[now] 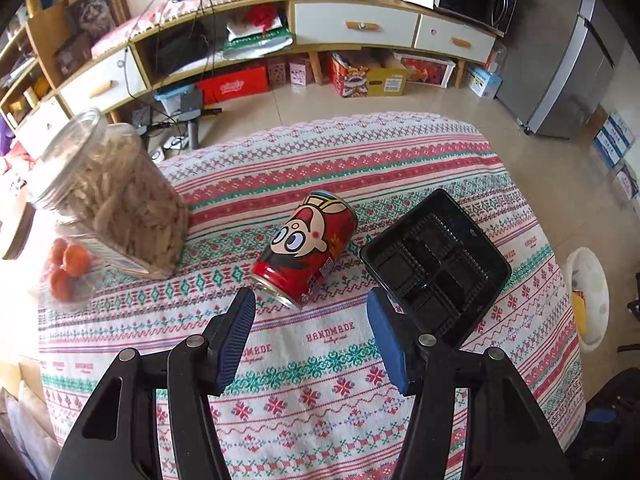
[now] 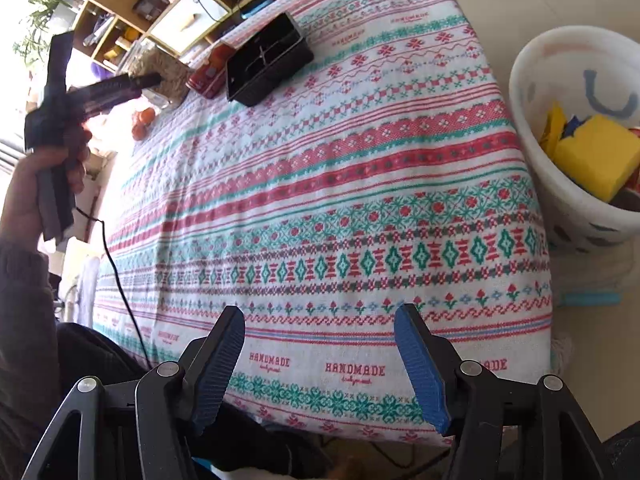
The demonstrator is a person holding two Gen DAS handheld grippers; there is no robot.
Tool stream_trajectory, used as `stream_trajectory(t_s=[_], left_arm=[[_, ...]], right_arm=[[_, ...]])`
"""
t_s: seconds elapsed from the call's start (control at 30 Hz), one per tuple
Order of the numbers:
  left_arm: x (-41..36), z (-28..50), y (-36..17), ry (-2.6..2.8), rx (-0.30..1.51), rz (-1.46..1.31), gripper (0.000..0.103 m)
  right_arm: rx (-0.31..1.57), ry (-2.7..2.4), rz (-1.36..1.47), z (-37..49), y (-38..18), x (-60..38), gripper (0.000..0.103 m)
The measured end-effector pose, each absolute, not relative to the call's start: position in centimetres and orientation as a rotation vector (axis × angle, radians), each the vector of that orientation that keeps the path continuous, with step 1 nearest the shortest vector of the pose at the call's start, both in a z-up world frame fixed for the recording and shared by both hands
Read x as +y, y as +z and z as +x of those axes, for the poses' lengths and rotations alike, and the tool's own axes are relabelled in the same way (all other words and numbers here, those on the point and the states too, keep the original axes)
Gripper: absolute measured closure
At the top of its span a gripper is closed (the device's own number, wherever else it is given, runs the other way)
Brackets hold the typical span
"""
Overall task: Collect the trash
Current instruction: 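Grasp the other red cartoon can with the left tool while the right tool grasps the black tray, then carry the can and black tray to the bucket and open both tools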
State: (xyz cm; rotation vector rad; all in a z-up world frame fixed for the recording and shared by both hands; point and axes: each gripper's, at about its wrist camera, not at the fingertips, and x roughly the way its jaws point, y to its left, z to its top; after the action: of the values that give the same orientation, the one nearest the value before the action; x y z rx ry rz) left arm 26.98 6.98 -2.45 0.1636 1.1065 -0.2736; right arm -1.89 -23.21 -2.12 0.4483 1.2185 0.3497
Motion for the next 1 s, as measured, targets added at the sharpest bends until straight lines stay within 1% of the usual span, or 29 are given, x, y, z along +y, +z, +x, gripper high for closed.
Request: stream_trajectory(t_s=[0.17,0.27,0.37,0.47,0.6,0.63,0.7,0.73,0.77,0.83,0.87,1.0], left_arm=[[6.7,29.3,-4.6,-0.266,1.147,0.209,0.042],[6.6,30.3,-5.5,-0.268,1.149,0.215,0.042],[5.8,30.6,-6.5,-0.251,1.151,0.282,0.041],[5.4,30.7,-7.1,-0.263,1.139,0.301,0.041],[5.7,30.7,-7.2,-0.279,1.127,0.265,0.042],[5.9,30.8,-7.2,-0.279,1.130,0.243,0.042],[6.6,31.2,-7.3,-0.269,1.139,0.184,0.042],[6.8,31.2,-7.3,-0.263,1.143,0.165,0.043],[6.8,31.2,-7.3,-0.258,1.144,0.159,0.043],[6.6,31.2,-7.2,-0.245,1.145,0.159,0.043],[6.6,31.1,-7.2,-0.238,1.146,0.152,0.043],[6.3,30.8,-6.7,-0.232,1.151,0.129,0.043]], right_arm=[[1.164,0.333,0.465,1.5,-1.6,-22.0,0.036],[1.137,0.289,0.468,5.3,-1.4,-21.6,0.036],[1.105,0.258,0.470,9.7,-1.2,-21.2,0.036],[1.082,0.247,0.505,14.6,-1.7,-20.2,0.036],[1.065,0.219,0.441,20.0,-3.4,-18.1,0.036],[1.078,0.207,0.426,21.0,-4.1,-17.7,0.038],[1.084,0.176,0.382,22.4,-5.2,-17.2,0.049],[1.089,0.166,0.350,22.9,-5.7,-16.8,0.061],[1.097,0.167,0.331,23.1,-6.0,-16.4,0.076],[1.111,0.193,0.301,23.2,-6.4,-15.9,0.092],[1.107,0.203,0.275,22.9,-6.3,-15.8,0.094],[1.097,0.228,0.250,21.8,-5.4,-15.7,0.096]])
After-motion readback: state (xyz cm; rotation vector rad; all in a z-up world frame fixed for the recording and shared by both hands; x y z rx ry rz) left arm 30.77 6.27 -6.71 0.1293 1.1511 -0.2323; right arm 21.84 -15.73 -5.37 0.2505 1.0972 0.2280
